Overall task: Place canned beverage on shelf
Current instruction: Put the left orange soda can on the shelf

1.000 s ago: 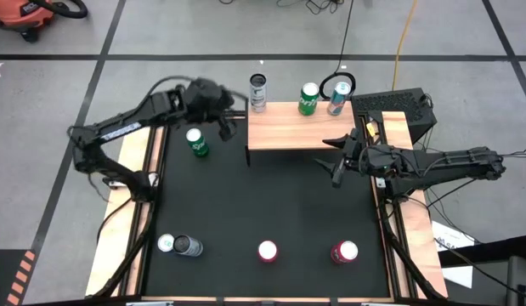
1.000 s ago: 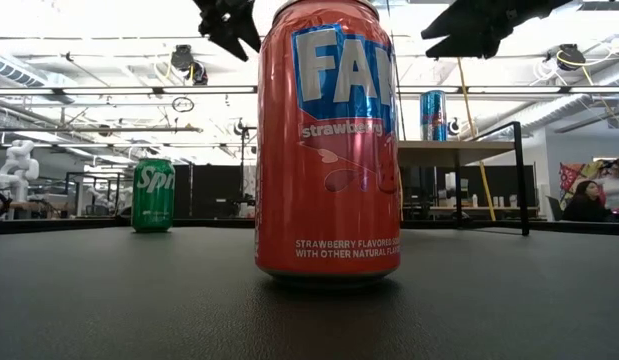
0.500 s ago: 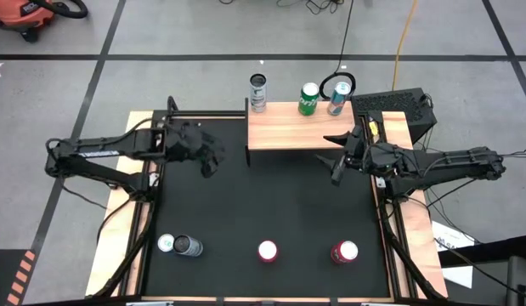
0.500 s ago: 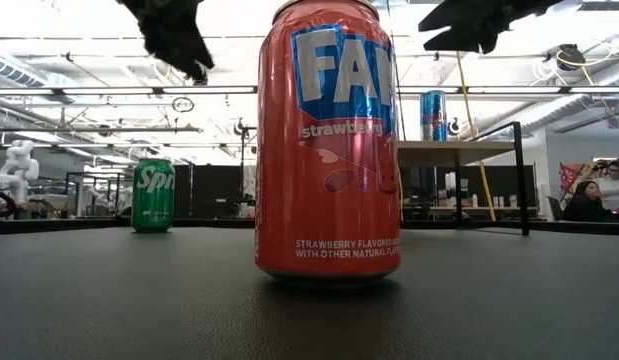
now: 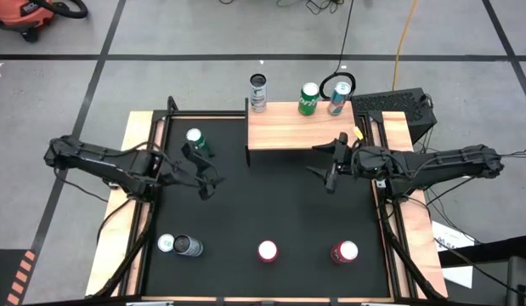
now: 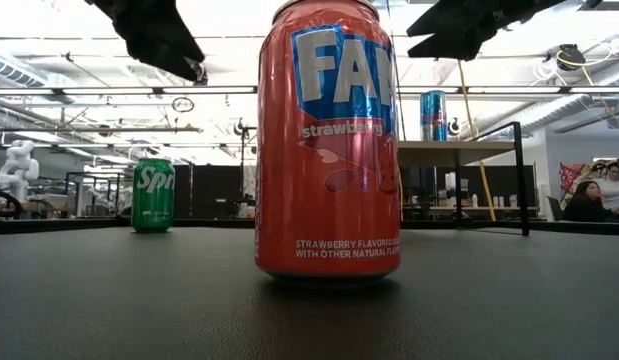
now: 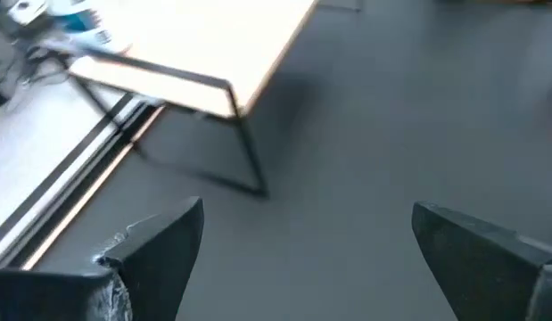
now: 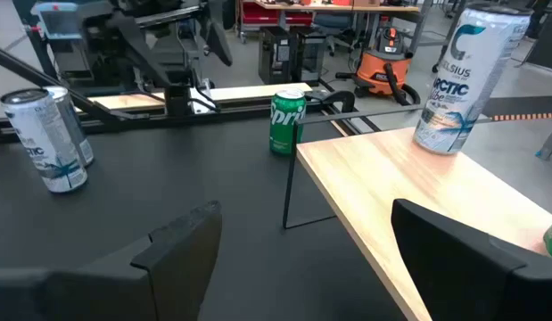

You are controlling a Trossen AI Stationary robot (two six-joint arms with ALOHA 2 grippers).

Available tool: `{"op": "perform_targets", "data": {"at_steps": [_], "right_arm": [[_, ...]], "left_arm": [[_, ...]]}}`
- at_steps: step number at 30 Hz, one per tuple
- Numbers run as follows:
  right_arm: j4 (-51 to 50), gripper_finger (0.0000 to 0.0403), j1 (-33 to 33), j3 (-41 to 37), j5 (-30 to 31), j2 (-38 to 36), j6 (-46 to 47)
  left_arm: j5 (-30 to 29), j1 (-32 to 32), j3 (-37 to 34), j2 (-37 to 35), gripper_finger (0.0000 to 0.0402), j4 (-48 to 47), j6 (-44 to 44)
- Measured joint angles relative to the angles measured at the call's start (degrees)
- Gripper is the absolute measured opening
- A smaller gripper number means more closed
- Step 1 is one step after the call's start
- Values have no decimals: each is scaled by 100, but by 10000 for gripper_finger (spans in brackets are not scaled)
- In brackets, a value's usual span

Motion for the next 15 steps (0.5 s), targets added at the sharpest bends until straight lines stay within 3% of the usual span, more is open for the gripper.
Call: {"op": "perform_targets", "data": {"at_steps": [3,9,15], "right_arm": [[120,314,0,0,3,25,0],[157,314,0,0,20,23,0],[154,313,0,0,30,23,43]], "left_arm": [[153,-197,-395,18,392,964,136],[1094,-715,-1264,340,393,3504,344],[1162,-1131,-1489,1128,393,4809,896]]}}
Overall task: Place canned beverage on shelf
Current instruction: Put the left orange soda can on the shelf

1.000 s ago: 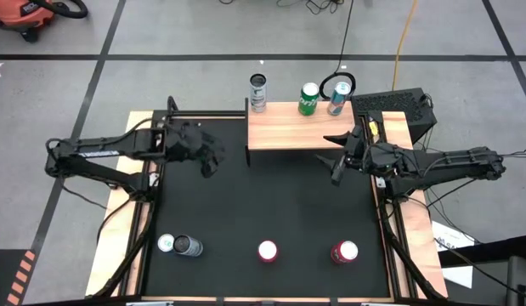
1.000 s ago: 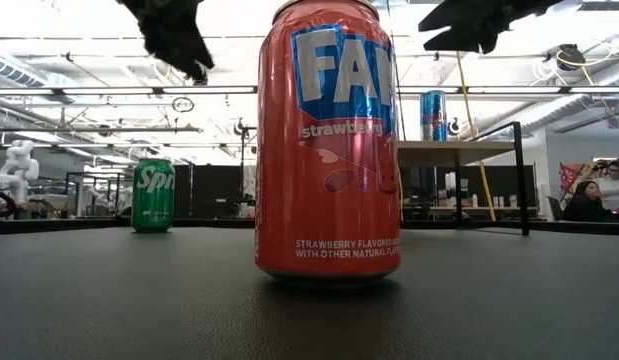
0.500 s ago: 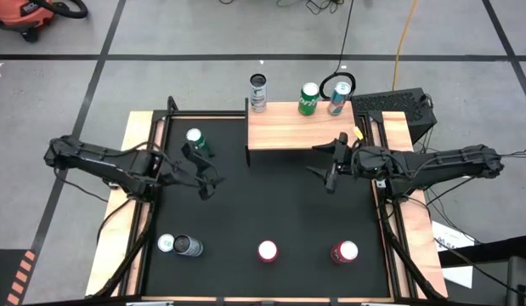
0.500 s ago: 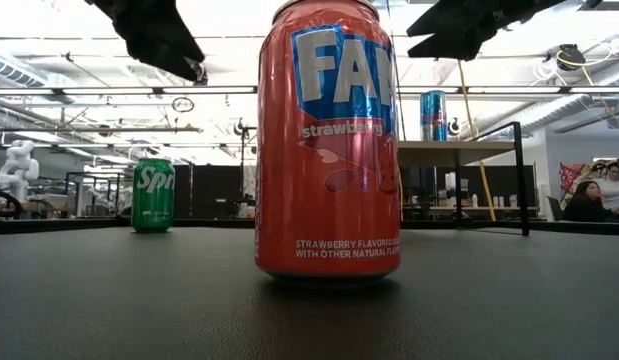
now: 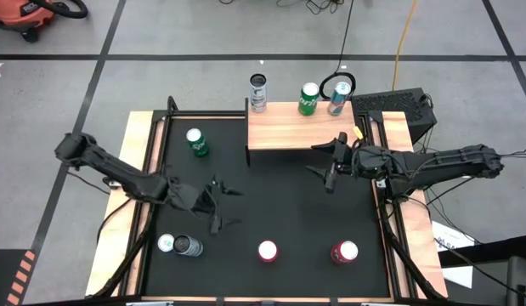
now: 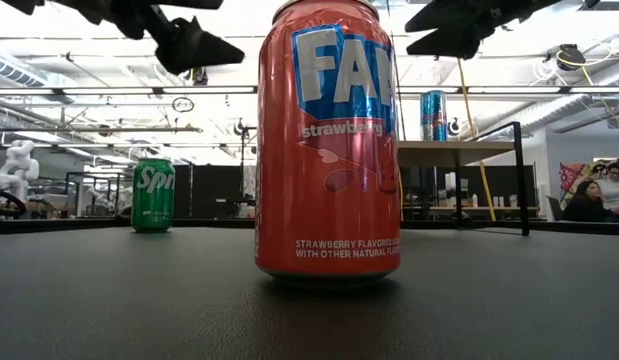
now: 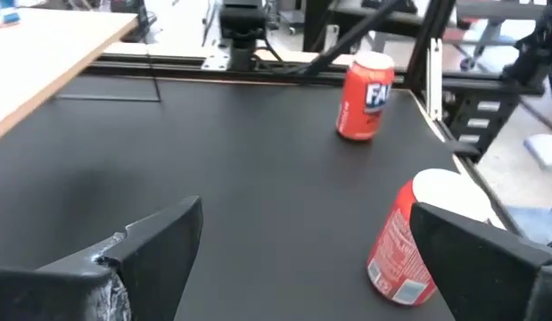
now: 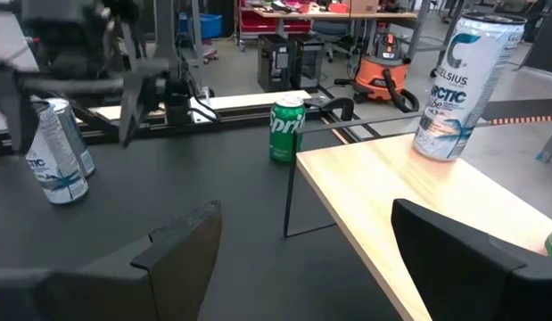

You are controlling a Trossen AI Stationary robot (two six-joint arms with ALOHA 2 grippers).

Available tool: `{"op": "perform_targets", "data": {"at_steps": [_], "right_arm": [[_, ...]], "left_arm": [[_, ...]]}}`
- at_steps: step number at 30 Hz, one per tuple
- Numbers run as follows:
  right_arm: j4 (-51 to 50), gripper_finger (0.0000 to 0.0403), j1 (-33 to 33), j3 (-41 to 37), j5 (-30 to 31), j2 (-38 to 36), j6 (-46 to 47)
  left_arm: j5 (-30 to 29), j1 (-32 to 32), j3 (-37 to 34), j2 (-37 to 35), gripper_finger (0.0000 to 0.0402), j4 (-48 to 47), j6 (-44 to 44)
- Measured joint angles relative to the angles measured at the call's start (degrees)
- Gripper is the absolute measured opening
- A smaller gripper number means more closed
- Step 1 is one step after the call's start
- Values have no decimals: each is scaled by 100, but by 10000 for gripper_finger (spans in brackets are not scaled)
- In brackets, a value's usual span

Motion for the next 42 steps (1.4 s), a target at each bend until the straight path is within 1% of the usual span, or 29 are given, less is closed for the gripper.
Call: {"op": "perform_targets", "data": {"at_steps": [6,9,12,15,19,21,23,24,26,32,34,38,42], "right_arm": [[1,313,0,0,4,39,206],[31,313,0,0,-2,113,257],[-38,313,41,0,-113,185,329],[-192,313,154,0,-333,247,460],[-286,313,350,-2,-326,319,536],[-239,313,440,-2,-319,352,534],[-228,313,506,-2,-262,363,521],[-235,313,536,-2,-159,363,519],[-286,313,582,-2,-8,365,517],[-372,313,664,-2,0,367,517],[-367,313,664,-2,6,369,517],[-255,313,664,-2,8,369,489],[-252,313,664,-2,8,367,490]], "left_arm": [[9,-40,4,972,393,1261,-3],[-1,-79,8,1262,393,1597,-99],[-224,-237,169,1408,393,1599,-289],[-666,-610,463,1585,393,1593,-306],[-1723,-1208,1149,1998,393,1133,6],[-2230,-1394,1498,2298,393,780,-15],[-2548,-1502,1750,2579,393,630,-146],[-2611,-1520,1879,2706,393,647,-208],[-2601,-1522,2092,2902,393,706,-363],[-2258,-1546,2557,3321,393,664,-479],[-2256,-1589,2641,3389,393,592,-606],[-2466,-1662,2686,3514,393,3,-1161],[-2534,-1664,2694,3629,393,-109,-1574]]}}
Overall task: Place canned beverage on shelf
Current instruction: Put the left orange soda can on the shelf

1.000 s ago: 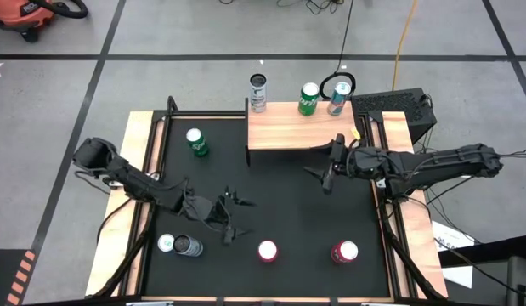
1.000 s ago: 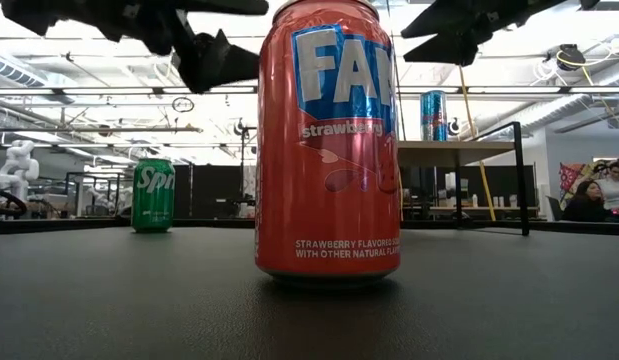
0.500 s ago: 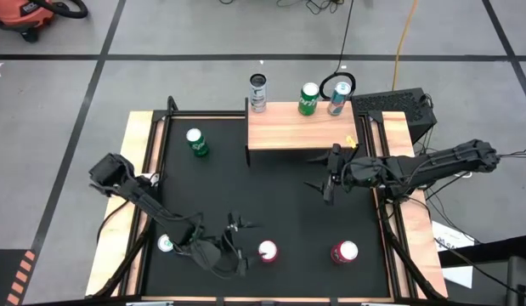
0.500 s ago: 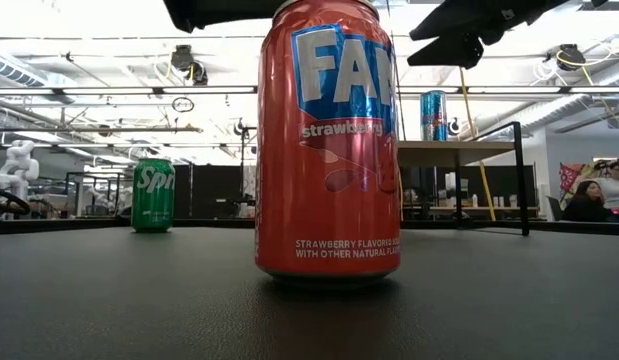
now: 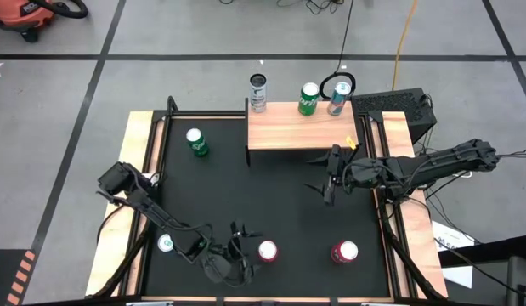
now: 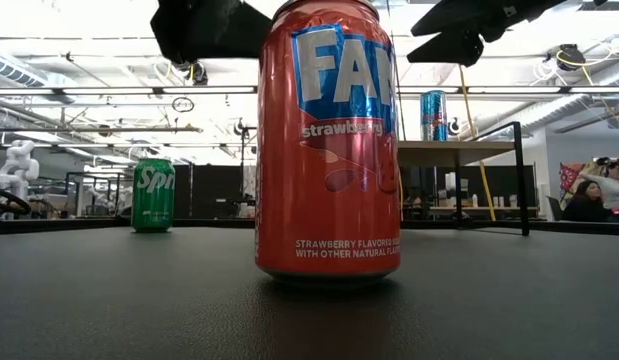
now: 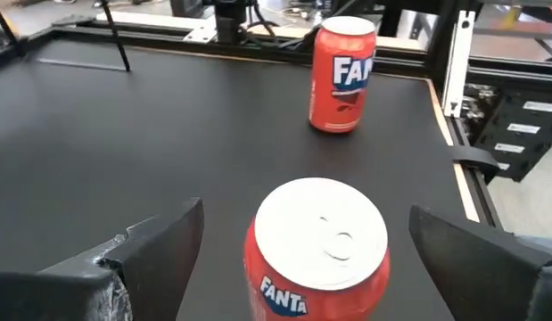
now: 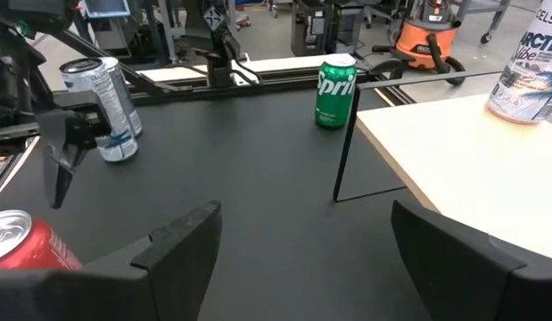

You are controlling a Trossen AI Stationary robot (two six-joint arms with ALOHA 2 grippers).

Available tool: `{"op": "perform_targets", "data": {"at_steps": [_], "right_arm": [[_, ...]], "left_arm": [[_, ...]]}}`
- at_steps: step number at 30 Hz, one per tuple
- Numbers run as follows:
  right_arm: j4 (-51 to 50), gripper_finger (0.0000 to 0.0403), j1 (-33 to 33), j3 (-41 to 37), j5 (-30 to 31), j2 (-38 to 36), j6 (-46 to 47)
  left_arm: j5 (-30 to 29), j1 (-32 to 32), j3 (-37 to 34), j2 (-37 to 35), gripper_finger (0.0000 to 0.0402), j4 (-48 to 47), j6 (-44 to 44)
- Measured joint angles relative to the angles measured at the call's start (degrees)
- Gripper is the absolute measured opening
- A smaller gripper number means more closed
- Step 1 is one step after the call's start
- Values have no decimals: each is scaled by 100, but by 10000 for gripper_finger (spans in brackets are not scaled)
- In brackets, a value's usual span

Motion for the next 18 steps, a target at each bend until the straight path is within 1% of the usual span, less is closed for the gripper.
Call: {"op": "perform_targets", "data": {"at_steps": [8,10,13,18], "right_arm": [[4,313,0,0,0,0,16],[4,313,0,0,0,0,24],[4,313,0,0,0,0,60],[5,313,0,0,0,0,66]], "left_arm": [[47,2,1,266,393,32,-102],[60,2,-1,318,393,161,-101],[60,15,-1,325,393,273,-112],[58,87,-1,325,393,257,-374]]}}
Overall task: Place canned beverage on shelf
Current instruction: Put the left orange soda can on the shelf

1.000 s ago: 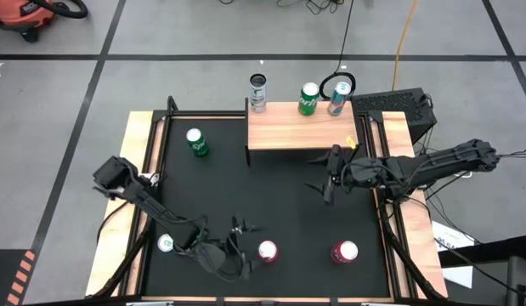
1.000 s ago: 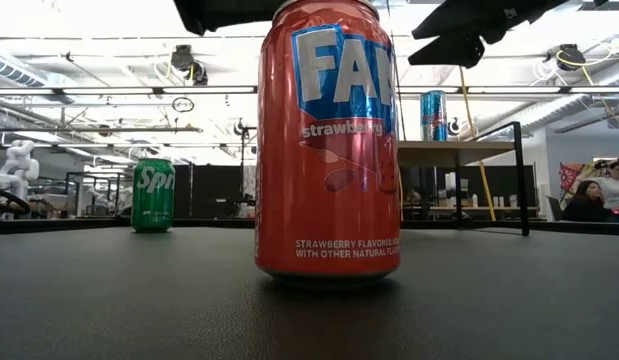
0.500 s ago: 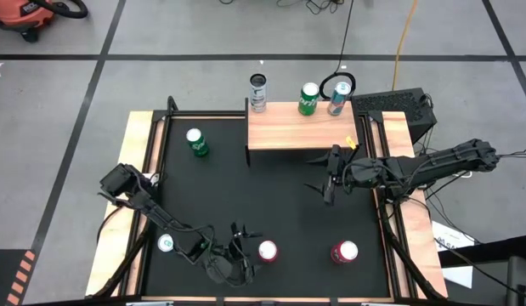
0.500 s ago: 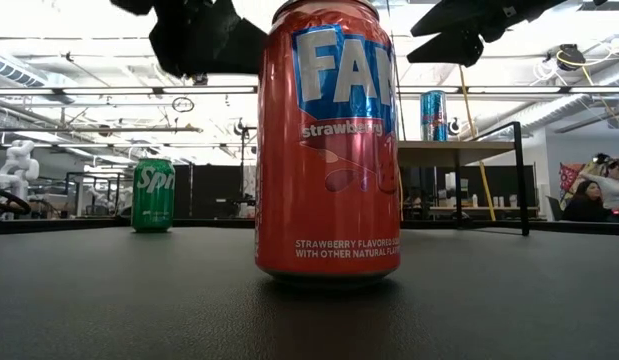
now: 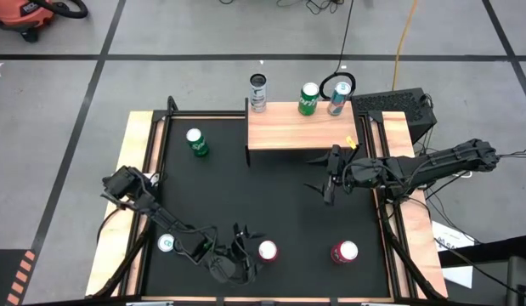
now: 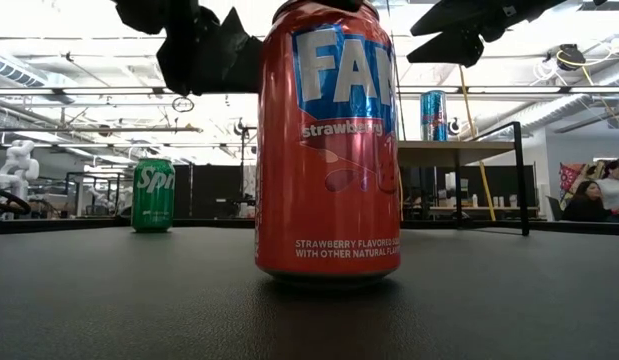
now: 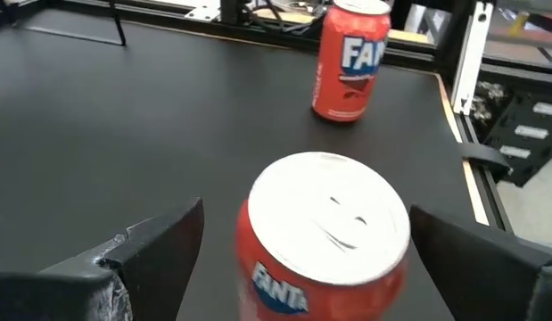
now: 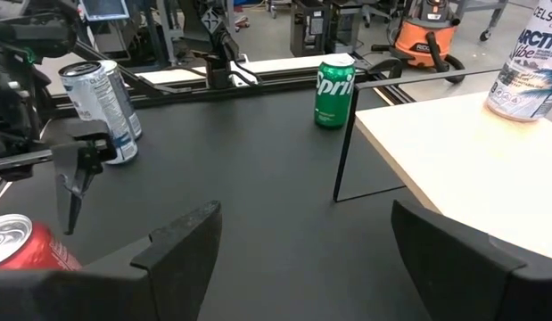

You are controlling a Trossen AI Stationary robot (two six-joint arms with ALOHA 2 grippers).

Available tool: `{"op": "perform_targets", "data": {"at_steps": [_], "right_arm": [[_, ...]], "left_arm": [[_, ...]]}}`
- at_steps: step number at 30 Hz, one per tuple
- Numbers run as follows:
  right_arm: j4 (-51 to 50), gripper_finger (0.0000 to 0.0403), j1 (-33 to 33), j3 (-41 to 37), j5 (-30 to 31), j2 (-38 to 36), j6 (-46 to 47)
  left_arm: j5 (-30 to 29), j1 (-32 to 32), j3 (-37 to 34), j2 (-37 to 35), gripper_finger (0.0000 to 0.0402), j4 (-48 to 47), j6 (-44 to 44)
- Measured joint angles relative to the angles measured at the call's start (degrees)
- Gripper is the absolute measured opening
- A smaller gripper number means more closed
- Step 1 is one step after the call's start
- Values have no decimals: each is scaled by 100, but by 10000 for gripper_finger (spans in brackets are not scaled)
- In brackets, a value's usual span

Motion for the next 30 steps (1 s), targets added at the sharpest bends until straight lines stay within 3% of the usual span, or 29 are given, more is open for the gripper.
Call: {"op": "perform_targets", "data": {"at_steps": [12,22,30], "right_arm": [[-3,314,0,0,2,0,0],[14,314,0,0,4,0,0],[14,314,-22,0,212,-2,-99]], "left_arm": [[42,84,2,179,387,-38,-172],[173,270,2,176,273,-42,7],[671,830,2,-490,271,-735,745]]}}
